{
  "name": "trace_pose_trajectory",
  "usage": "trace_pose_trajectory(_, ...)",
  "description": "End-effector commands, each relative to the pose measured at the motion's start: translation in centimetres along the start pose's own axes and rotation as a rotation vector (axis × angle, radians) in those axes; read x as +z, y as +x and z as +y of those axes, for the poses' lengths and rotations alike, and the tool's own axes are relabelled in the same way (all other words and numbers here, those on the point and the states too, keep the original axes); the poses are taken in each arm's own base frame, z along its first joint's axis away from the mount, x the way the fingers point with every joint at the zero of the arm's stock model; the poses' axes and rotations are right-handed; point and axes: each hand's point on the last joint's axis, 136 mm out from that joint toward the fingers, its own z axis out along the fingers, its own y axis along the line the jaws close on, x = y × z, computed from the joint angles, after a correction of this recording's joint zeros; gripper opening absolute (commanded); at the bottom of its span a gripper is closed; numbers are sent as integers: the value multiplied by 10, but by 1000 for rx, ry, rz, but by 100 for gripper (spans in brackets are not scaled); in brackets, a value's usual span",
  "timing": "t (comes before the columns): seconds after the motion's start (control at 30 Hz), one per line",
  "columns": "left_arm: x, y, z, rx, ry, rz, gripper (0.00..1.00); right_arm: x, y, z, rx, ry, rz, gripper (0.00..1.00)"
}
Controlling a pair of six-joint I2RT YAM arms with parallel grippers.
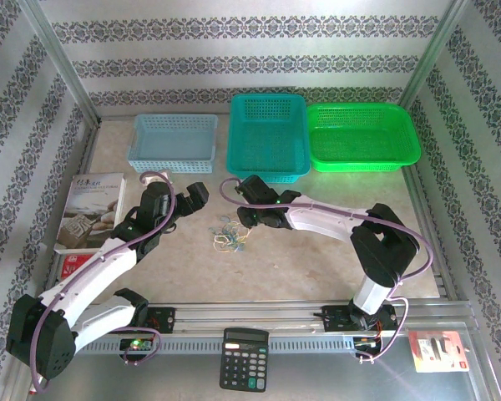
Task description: Untangle the cables
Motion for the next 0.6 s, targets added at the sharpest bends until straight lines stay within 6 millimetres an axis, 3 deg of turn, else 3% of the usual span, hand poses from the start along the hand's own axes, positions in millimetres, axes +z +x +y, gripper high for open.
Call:
trace_pose_trajectory(0.0,-1,0,4,-15,-3,-3,100,2,-3,-5,1,10,8,16)
trace_pose_trajectory(0.1,0,0,4,-12,1,0,100,-2,-6,-4,6,-2,-2,0)
trace_pose_trajectory(0.27,-1,1,5,4,0,7,100,-25,-24,3,27,-58,-60,0)
trace_pose_trajectory(0.57,-3,1,-1,43,37,6,100,-88,-67,15,88,-194,-201,0)
